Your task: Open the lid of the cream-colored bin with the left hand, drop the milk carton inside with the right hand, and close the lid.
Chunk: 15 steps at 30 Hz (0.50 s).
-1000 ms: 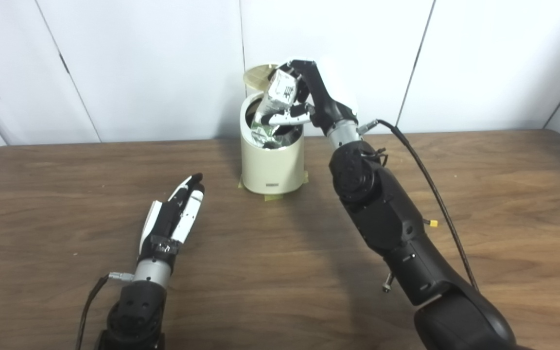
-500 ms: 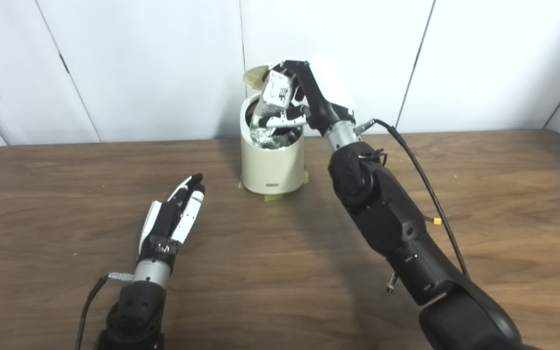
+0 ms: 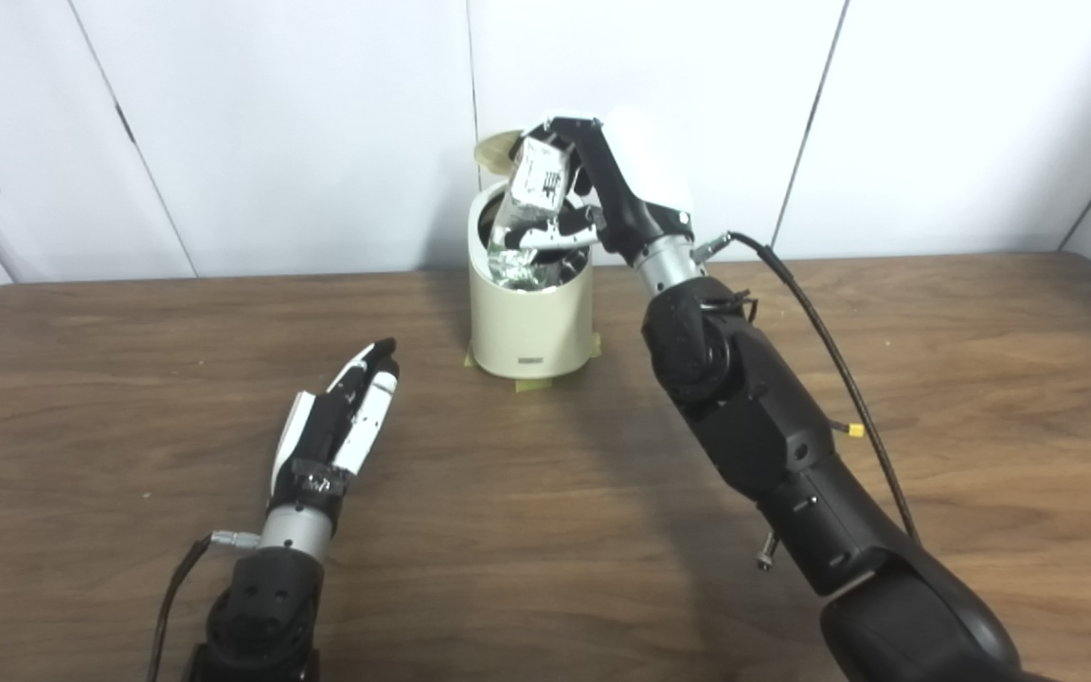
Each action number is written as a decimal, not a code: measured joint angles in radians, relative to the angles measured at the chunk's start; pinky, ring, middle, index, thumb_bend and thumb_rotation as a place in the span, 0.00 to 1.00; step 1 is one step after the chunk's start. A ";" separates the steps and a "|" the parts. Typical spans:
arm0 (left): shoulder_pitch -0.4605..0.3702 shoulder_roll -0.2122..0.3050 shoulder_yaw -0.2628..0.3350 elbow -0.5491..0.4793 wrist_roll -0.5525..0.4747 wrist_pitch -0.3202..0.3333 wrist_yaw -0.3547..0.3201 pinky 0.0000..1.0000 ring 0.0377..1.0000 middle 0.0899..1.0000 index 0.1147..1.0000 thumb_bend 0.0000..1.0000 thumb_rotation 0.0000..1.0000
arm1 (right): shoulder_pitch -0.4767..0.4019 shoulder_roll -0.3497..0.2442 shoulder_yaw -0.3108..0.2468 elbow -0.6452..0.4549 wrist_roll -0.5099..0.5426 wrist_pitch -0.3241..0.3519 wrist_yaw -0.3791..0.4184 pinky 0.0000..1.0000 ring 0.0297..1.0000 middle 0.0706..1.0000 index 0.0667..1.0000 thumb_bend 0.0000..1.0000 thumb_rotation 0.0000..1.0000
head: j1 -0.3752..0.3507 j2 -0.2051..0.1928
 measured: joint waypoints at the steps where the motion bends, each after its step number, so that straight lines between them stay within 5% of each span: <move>1: 0.000 0.000 -0.001 0.000 0.001 0.000 0.000 1.00 0.98 0.93 0.90 0.36 0.86 | 0.002 0.000 0.000 0.000 -0.001 -0.003 -0.003 0.33 0.37 0.47 0.51 0.49 0.00 | 0.000 0.000; 15: 0.000 0.000 -0.008 0.000 0.000 0.002 -0.003 0.99 0.98 0.94 0.91 0.37 0.87 | 0.005 0.010 -0.007 0.035 -0.015 -0.140 -0.149 0.30 0.38 0.48 0.51 0.49 0.00 | -0.002 0.000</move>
